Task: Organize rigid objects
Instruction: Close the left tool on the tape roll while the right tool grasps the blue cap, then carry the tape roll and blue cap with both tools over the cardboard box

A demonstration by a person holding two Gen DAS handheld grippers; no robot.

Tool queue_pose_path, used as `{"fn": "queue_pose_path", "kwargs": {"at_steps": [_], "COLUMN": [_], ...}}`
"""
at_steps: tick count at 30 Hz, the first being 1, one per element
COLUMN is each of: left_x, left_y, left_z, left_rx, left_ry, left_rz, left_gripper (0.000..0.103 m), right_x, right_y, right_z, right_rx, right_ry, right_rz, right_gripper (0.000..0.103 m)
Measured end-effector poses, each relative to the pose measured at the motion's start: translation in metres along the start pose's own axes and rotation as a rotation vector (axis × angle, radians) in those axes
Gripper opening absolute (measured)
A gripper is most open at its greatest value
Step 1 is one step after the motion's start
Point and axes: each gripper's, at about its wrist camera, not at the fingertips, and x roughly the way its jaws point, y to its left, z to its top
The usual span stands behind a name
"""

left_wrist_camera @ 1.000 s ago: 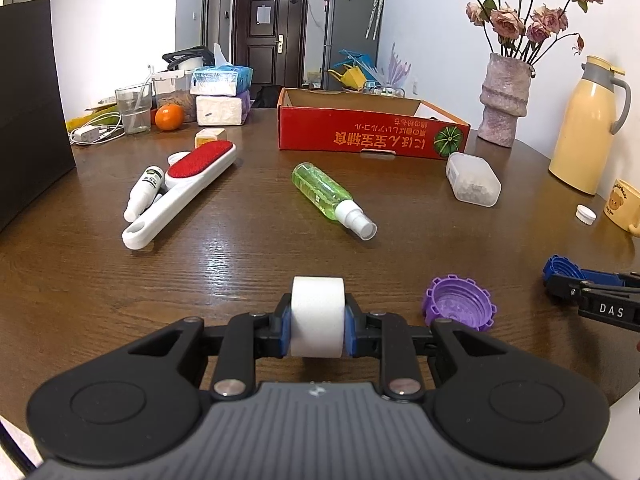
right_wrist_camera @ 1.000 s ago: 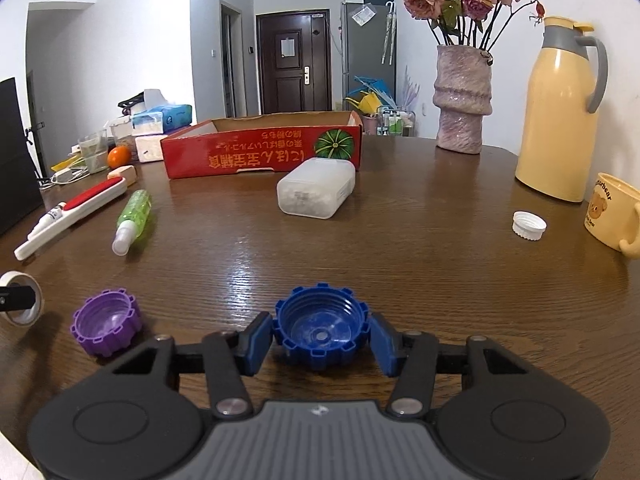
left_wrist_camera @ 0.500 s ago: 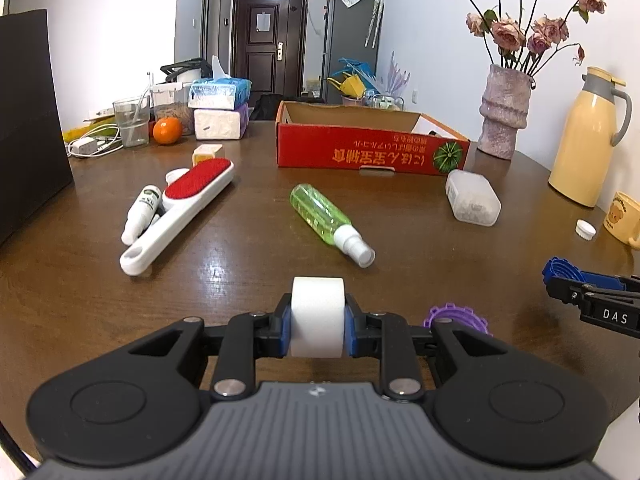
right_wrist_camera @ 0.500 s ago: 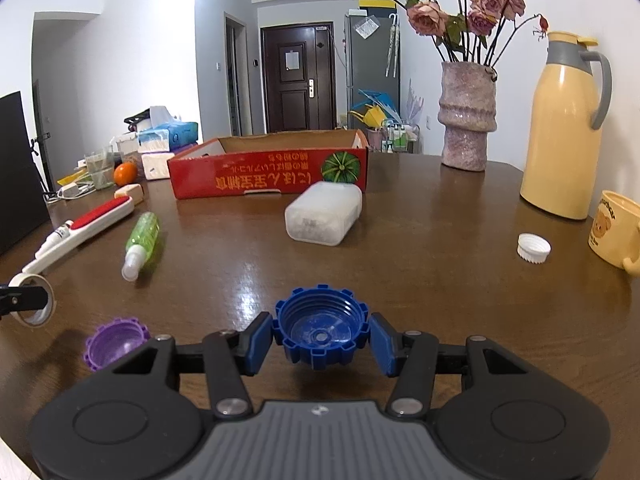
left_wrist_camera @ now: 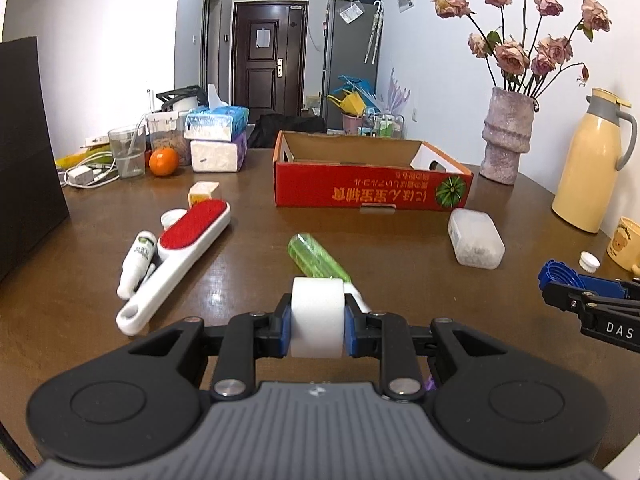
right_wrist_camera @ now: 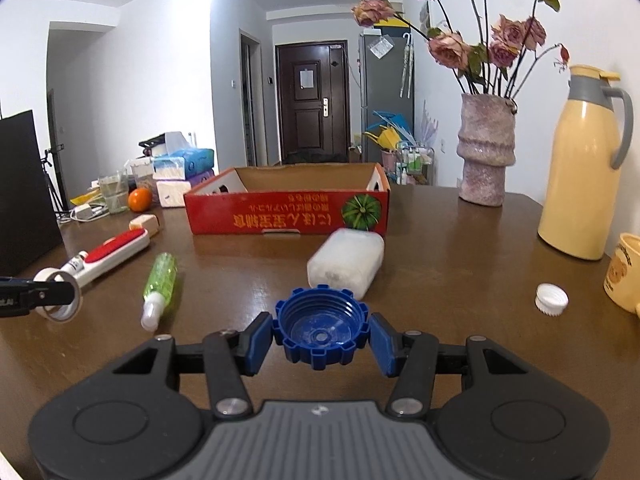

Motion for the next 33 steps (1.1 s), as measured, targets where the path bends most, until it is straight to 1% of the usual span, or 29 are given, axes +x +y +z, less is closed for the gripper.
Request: {"fn": "queue_pose_path", "kwargs": {"at_steps": [9, 21, 33], "left_x": [0.012, 0.034, 0.062], "left_y": [-0.002, -0.013, -0.019], "left_z": [0.026, 0.064, 0.097], "left_rx": [0.010, 0.014, -0.028], "left_ry": [-0.021, -0.058, -0.082], "left_rz": [0.003, -0.019, -0.031], "left_gripper": [0.025, 0.025, 0.025], "right_x": [0.011, 0.034, 0.060], "right_y": [0.005, 0.014, 0.024], "right_z": [0.027, 0.065, 0.102], "right_rx": [-0.014, -0.025, -0.030], "right_ry": [-0.032, -0.076, -0.134], "right_rz": [0.020, 0.045, 0.075], "right_gripper": [0.051, 0.051, 0.051]}}
